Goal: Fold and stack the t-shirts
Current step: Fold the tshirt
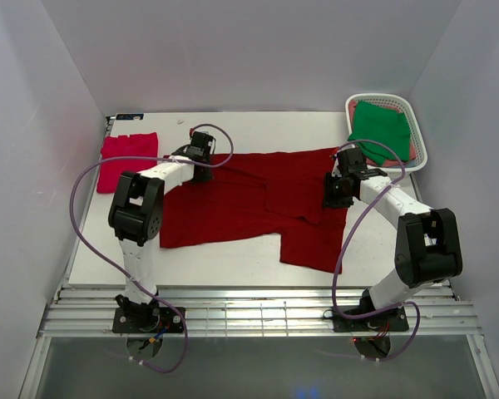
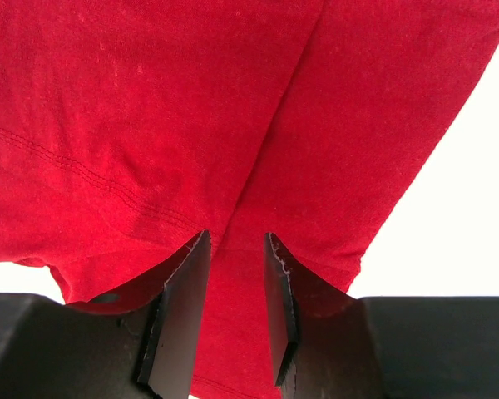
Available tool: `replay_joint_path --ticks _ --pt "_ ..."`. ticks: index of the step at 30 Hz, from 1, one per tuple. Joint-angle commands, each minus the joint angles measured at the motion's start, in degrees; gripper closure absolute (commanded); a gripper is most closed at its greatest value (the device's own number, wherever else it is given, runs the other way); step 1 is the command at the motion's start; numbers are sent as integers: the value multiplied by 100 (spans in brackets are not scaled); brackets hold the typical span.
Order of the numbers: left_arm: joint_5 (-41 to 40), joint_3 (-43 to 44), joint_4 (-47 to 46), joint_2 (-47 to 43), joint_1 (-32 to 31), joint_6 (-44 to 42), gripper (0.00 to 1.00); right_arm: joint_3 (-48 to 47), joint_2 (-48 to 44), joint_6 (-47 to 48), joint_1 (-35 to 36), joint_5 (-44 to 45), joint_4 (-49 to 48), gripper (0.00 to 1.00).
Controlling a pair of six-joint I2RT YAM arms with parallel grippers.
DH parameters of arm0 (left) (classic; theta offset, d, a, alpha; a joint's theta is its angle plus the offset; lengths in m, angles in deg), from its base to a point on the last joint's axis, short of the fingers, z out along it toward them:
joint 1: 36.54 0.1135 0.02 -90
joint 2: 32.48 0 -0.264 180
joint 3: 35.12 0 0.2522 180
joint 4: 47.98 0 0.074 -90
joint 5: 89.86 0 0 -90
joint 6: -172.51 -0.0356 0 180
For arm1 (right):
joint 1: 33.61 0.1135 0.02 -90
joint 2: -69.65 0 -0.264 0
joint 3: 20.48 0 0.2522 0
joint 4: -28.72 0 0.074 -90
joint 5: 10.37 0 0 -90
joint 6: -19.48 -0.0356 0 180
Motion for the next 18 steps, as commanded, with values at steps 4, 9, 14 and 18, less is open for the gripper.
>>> replay_joint_path --ticks 4,9,14,18 --pt "-106 -344 -7 -747 -55 1 96 -41 79 -35 14 -156 -139 62" --pt "-80 -634 2 -1001 -81 177 96 -93 115 -36 23 -173 -112 62" --pt "-1 -687 19 -1038 -108 133 95 -67 141 -35 23 -182 -104 62" --pt "114 -608 203 -774 -116 115 86 -67 167 -44 41 -217 -95 61"
